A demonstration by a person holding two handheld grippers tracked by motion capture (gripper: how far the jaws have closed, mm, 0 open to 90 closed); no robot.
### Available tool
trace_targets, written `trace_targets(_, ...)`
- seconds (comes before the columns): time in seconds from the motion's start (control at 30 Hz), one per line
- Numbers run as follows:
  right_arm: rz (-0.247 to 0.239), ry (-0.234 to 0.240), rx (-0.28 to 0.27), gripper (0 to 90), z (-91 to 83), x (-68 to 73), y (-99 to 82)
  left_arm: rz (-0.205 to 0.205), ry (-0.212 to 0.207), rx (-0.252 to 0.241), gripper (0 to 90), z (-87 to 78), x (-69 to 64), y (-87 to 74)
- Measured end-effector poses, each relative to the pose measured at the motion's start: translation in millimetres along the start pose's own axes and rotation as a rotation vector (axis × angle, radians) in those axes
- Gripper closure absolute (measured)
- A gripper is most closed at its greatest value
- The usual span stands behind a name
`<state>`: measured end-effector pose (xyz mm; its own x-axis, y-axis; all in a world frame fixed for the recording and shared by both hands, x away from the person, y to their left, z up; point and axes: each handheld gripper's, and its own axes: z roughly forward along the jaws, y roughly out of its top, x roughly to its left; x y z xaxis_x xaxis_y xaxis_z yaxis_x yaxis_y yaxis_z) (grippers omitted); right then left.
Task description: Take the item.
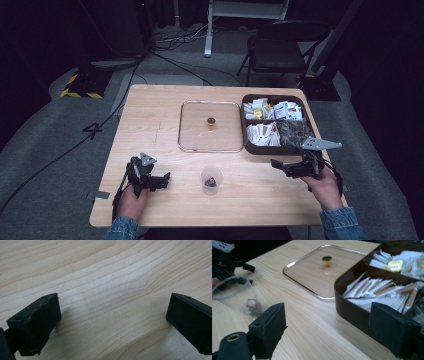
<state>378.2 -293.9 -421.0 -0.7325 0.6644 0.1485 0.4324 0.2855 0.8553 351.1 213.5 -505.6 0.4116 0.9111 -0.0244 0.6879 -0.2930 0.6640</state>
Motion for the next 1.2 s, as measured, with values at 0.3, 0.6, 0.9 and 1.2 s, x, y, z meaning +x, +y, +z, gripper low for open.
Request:
trace_targets(0.3, -0.004, -0.024, 0.057, 14.4, 9.9, -10.6, -23.0, 0.001, 0.0, 0.0, 0.0, 0.0, 0.1, 0.0)
trace_targets(0.6, -0.028, -0.06, 0.18, 12.4, 30.5, -11.4, -46.6, -0.001, 0.001, 0.0, 0.1, 0.0, -0.1, 0.0)
trace_targets(0.9, -0.047, -0.085, 0.24, 8.8, 39.8, -9.2, -60.4, -0.002, 0.001, 0.0, 0.0, 0.0, -0.1, 0.0)
trace_targets(1.2, -0.11, -0.105, 0.256, 0.0, 47.3, -5.6, -70.6, 0.0, 0.0, 0.0, 0.1, 0.0, 0.0, 0.0)
